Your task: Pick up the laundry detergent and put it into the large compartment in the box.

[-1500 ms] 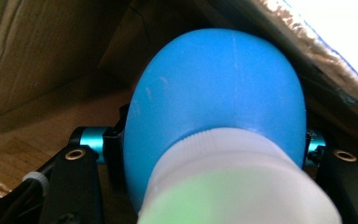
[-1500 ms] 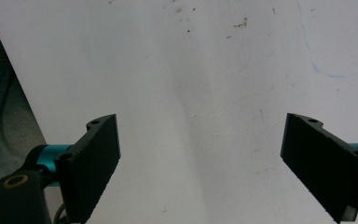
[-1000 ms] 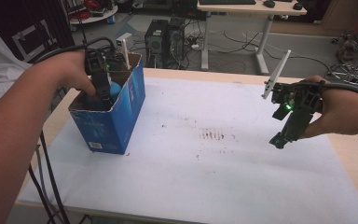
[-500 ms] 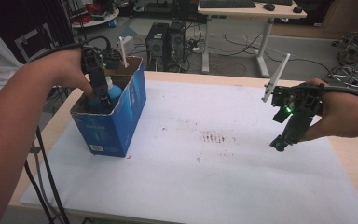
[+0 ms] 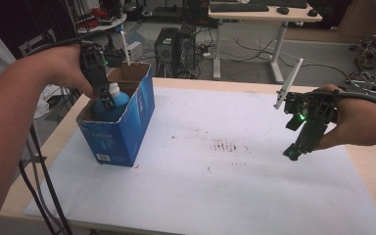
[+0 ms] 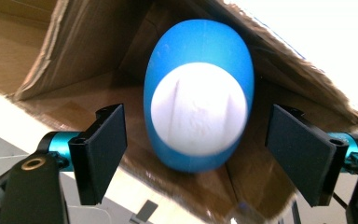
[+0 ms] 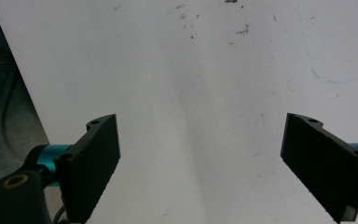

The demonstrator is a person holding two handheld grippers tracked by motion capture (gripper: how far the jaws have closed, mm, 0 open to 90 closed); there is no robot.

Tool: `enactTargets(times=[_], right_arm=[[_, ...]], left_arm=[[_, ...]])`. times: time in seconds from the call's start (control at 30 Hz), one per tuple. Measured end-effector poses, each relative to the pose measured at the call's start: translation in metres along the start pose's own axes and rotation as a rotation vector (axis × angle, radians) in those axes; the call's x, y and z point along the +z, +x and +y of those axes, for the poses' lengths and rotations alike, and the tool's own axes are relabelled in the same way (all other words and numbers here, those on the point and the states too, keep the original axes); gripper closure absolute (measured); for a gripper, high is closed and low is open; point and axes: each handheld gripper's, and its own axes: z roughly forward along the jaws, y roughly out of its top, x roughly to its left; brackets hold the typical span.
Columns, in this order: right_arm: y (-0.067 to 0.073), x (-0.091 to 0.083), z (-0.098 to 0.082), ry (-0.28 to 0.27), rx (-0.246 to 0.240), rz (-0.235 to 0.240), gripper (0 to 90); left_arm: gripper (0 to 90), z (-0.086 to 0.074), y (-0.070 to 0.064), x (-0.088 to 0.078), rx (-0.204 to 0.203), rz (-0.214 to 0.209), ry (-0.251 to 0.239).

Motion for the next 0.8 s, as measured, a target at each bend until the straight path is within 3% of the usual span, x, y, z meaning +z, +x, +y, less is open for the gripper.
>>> enactTargets(times=[0.17,0.43,0.53,0.73,0.8], right_arm=[[0.0,0.0,-0.001,-0.003,-0.002,0.002,11.0],[-0.001,0.0,0.0,-0.006,-0.013,0.005,11.0],[-0.001,0.001,0.0,-0.012,-0.015,0.008,11.0],[0.0,0.0,-0.001,-0.01,-0.009,0.006,11.0],[0.0,0.0,-0.001,-0.009,-0.008,0.01,11.0]], left_arm=[[16.7,0.0,-0.005,-0.014,0.014,0.011,-0.003],[12.0,0.017,-0.029,-0.03,0.109,0.0,-0.009],[8.0,0.029,-0.041,-0.032,0.155,0.006,-0.012],[6.0,0.06,-0.071,-0.031,0.282,-0.002,-0.012],[6.0,0.073,-0.082,-0.028,0.341,-0.005,-0.014]])
